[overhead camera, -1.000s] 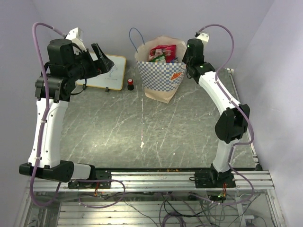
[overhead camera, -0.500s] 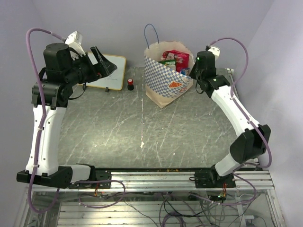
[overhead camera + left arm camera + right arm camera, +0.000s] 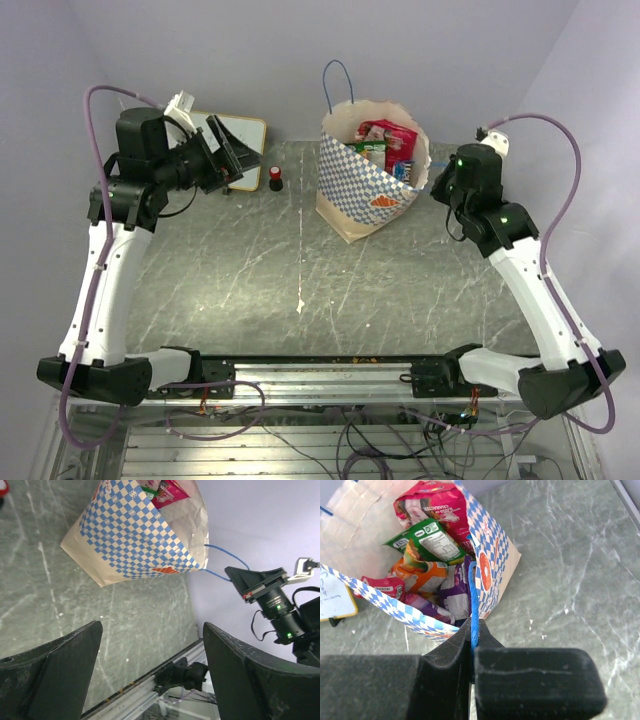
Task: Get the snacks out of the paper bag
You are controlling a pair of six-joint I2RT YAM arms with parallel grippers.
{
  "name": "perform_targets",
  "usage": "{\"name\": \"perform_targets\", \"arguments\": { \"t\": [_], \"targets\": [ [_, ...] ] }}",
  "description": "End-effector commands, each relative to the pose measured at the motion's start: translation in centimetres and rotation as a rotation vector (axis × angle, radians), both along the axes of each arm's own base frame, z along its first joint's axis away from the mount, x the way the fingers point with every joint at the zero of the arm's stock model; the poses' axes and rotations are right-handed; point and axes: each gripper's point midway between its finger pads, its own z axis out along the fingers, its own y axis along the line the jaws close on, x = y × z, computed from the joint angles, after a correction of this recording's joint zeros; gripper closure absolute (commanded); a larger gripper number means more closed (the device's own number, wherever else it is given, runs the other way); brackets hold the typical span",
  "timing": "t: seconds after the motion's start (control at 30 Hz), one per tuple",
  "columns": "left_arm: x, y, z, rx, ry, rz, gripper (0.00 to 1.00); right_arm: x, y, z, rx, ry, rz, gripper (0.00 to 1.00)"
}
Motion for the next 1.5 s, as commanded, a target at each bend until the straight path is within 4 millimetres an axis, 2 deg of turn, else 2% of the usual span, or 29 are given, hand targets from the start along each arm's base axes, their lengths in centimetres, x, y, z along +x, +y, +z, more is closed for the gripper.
{"name": "perform_targets", "arguments": {
  "t": [0.0, 0.17, 0.27, 0.37, 0.47, 0.63, 0.8, 0.9, 1.07, 1.13, 1.23, 1.27, 1.33, 1.43, 1.47],
  "targets": [
    [-0.6, -2.0, 1.8, -0.159, -0.029, -0.084, 0.08, -3.0, -2.1, 0.8, -0.024, -0.007, -0.048, 1.00],
    [0.6, -2.6, 1.9, -0.196, -0.025, -0.087, 0.10, -4.8, -3.3, 1.3, -0.056, -0.004, -0.065, 1.00],
    [2.2, -3.2, 2.0, -0.178, -0.036, -0.076, 0.09, -5.2, -3.5, 1.6, -0.060, -0.010, -0.063, 1.00],
    [4.4, -5.0, 1.9, -0.160, -0.059, -0.090, 0.08, -5.3, -3.3, 1.7, -0.058, -0.011, -0.048, 1.00],
    [6.8, -8.0, 1.9, -0.120, -0.110, -0.127, 0.08, -5.1, -2.6, 1.9, -0.032, -0.017, -0.025, 1.00],
    [12.4, -12.8, -0.3, -0.024, -0.138, -0.131, 0.10, -4.9, -1.6, 1.3, -0.009, -0.014, 0.023, 1.00],
    [19.1, -14.6, -3.3, 0.100, -0.188, -0.061, 0.11, -4.6, -1.5, 1.3, -0.034, -0.021, 0.045, 1.00],
    [22.2, -16.2, -4.5, 0.119, -0.261, -0.060, 0.11, -4.5, -1.6, 1.5, -0.051, -0.033, 0.046, 1.00],
    [26.6, -17.0, -6.4, 0.139, -0.356, 0.013, 0.12, -4.3, -1.9, 1.0, -0.087, -0.028, 0.048, 1.00],
    [27.7, -17.9, -5.4, 0.084, -0.425, 0.015, 0.15, -4.2, -1.9, 0.8, -0.112, -0.028, 0.061, 1.00],
    [28.4, -20.2, -4.9, -0.032, -0.478, -0.024, 0.28, -3.9, -2.1, 0.8, -0.156, -0.032, 0.067, 1.00],
    [28.6, -20.8, -4.3, -0.065, -0.495, -0.030, 0.30, -3.8, -2.3, 0.8, -0.168, -0.033, 0.063, 1.00],
    [28.8, -22.1, -4.5, -0.122, -0.509, -0.052, 0.30, -3.6, -2.4, 0.9, -0.183, -0.035, 0.059, 1.00],
    [29.5, -22.7, -5.0, -0.175, -0.519, -0.040, 0.32, -3.4, -2.4, 1.3, -0.195, -0.043, 0.063, 1.00],
    [29.7, -22.7, -4.9, -0.188, -0.530, -0.034, 0.41, -3.4, -2.4, 1.3, -0.199, -0.045, 0.067, 1.00]
  ]
}}
